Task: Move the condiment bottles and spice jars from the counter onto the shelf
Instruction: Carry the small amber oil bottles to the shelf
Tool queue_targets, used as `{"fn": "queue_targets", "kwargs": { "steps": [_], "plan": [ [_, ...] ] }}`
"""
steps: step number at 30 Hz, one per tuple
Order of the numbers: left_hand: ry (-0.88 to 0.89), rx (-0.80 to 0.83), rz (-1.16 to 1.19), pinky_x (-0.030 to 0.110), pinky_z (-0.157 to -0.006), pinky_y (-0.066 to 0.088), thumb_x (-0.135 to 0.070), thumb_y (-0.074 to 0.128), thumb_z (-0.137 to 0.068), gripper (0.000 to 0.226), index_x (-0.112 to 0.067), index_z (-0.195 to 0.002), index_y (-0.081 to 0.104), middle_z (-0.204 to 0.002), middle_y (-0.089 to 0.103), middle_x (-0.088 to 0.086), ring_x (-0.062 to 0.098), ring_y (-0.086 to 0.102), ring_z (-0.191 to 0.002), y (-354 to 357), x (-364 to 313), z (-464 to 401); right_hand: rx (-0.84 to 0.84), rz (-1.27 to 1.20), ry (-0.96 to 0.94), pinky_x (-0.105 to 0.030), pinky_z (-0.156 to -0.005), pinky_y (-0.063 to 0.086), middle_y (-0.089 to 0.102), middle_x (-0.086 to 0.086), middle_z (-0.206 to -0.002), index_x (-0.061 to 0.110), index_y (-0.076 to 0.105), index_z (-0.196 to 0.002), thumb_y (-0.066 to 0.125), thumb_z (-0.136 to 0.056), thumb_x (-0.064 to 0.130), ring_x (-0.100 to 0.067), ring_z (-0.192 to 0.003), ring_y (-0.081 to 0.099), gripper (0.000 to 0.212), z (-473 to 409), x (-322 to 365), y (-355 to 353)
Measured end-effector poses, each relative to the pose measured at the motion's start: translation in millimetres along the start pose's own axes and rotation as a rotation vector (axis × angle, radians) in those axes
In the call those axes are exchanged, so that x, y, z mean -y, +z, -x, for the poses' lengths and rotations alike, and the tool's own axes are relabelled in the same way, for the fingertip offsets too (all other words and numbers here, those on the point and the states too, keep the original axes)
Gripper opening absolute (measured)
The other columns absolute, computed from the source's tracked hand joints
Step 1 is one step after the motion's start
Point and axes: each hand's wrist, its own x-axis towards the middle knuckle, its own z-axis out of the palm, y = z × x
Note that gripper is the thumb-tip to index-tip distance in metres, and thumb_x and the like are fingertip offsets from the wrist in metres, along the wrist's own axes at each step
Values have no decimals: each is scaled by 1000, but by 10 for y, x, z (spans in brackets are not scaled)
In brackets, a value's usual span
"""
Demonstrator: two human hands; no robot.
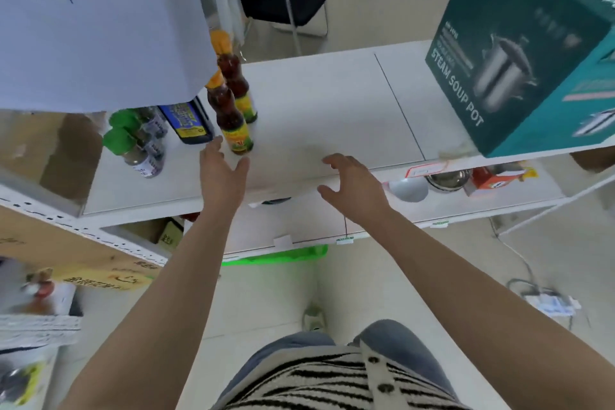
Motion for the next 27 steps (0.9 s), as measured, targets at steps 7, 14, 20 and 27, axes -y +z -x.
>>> {"fn": "queue_targets", "kwargs": {
  "steps": [7,14,20,27],
  "plan": [
    [-44,-59,136,31,-103,40,-16,67,-86,68,-10,-145,33,-142,47,8,20,47,-126,92,-65,-440,153,24,-146,-36,-94,45,51,-2,-132,23,45,-134,63,-86,34,-21,-122,49,52,-603,102,62],
    [-70,-129,163,26,-82,43,-9,61,-85,34,-8,-119,57,-113,65,7,21,60,-102,196,-290,-586,292,66,-291,-38,-94,46,51,-3,-132,23,43,-136,61,-88,35,-22,-121,50,53,-1044,46,-86],
    [-78,-196,82,46,-84,53,-41,62,-69,38,-17,-99,64,-99,67,10,25,64,-91,333,4,-743,349,63,-369,-35,-89,47,52,-3,-130,22,44,-135,62,-87,33,-22,-113,54,52,-1374,-10,-211],
    [-178,-253,251,29,-74,52,-25,65,-80,34,-8,-109,62,-93,65,9,17,60,-81,396,-537,-389,394,-39,-394,-33,-92,46,56,-6,-128,19,49,-131,65,-85,34,-22,-116,55,51,-1784,32,-108]
  ]
}}
